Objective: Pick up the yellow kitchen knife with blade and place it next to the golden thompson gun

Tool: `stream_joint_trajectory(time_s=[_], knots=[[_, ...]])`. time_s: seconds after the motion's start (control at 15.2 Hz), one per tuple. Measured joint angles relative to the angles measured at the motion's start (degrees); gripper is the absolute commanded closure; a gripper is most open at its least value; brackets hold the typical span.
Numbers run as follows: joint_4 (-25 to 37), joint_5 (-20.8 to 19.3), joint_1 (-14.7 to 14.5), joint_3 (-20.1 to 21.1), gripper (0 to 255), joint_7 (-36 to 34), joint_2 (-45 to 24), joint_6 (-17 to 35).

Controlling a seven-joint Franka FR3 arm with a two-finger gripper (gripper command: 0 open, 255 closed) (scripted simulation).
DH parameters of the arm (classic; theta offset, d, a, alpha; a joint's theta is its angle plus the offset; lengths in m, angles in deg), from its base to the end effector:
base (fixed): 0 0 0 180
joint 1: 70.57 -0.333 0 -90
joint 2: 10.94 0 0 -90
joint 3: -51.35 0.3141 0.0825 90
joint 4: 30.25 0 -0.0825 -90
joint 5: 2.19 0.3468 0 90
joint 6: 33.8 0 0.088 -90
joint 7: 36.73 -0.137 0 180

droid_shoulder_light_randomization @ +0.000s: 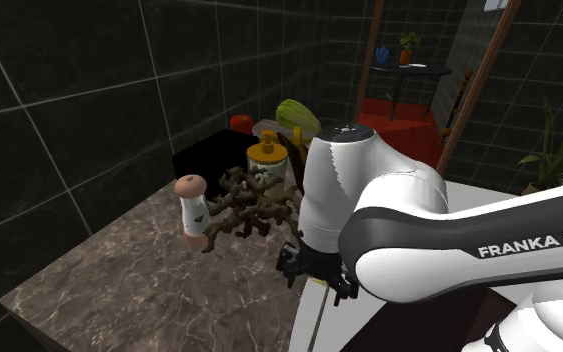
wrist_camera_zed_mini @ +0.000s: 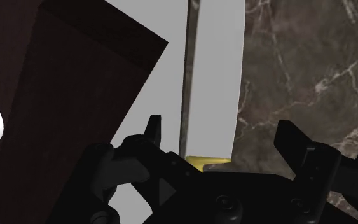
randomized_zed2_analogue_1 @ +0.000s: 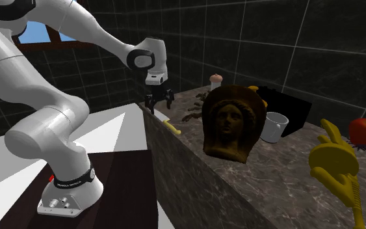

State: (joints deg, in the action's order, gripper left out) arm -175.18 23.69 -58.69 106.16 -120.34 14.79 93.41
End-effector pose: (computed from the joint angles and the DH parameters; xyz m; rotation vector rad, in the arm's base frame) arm 0.2856 0.2850 0.3546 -2.7179 1.5575 -0.0179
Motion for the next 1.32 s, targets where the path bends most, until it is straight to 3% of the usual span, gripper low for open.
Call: stream_joint_trajectory(time_s=[0.33,0.73,0.79,1.32], knots=[[-1.9,-0.3,1.4,2.8,0,-0.7,-2.9,5.0],[-2.1,-0.5,1.7,3.2,0,-0.9,-3.4,5.7],[-2.1,-0.5,1.7,3.2,255,-0.9,-3.4,5.7],[-2.1,-0.5,1.7,3.2,255,-0.9,-3.4,5.7]])
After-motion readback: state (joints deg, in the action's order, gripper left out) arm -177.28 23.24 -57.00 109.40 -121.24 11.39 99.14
